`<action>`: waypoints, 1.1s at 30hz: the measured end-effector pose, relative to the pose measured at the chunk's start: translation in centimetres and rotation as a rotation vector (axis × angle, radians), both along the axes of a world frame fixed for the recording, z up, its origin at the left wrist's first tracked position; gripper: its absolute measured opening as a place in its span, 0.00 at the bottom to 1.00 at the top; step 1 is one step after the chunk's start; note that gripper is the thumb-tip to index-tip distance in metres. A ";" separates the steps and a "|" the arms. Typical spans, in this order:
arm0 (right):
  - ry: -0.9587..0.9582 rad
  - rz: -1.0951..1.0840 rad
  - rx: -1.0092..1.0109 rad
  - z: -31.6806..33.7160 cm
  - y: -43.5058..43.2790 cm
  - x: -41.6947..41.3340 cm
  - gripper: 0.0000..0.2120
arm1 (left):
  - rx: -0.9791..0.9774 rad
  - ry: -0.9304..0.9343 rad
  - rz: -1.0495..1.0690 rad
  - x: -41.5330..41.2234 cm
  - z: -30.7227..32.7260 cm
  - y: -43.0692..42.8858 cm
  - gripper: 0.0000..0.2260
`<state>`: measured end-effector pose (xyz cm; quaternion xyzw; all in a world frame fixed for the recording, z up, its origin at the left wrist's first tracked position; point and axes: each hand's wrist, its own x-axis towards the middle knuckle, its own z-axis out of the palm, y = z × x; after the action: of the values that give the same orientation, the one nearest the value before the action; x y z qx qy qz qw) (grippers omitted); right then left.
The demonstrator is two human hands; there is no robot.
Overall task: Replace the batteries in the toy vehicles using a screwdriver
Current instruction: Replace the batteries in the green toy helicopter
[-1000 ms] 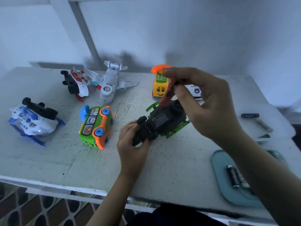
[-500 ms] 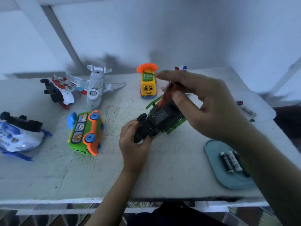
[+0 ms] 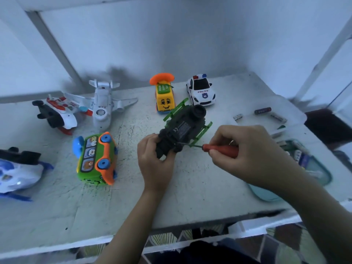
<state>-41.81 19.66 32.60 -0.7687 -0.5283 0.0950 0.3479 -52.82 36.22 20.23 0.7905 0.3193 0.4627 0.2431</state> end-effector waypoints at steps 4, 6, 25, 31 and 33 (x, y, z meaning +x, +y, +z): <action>0.127 -0.016 0.018 -0.7 0.1 -1.0 0.02 | 0.006 -0.015 0.002 0.0 0.0 -0.2 0.17; 0.125 -0.010 0.011 -1.3 0.3 -1.5 0.04 | -0.003 -0.021 0.003 0.0 0.1 -0.2 0.17; 0.126 -0.074 0.072 -2.1 0.7 -2.3 0.06 | 0.001 -0.091 -0.021 -0.1 -0.2 0.2 0.18; 0.328 -0.218 0.319 -0.9 1.4 -2.1 0.14 | -0.098 -0.159 -0.104 -0.5 0.0 0.5 0.18; 0.489 -0.261 0.490 -0.4 1.9 -2.1 0.25 | -0.100 -0.168 -0.151 -0.5 0.3 0.2 0.20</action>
<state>-43.94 21.55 32.20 -0.6781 -0.3340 0.1015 0.6468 -53.35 36.46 20.52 0.7574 0.2601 0.4913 0.3424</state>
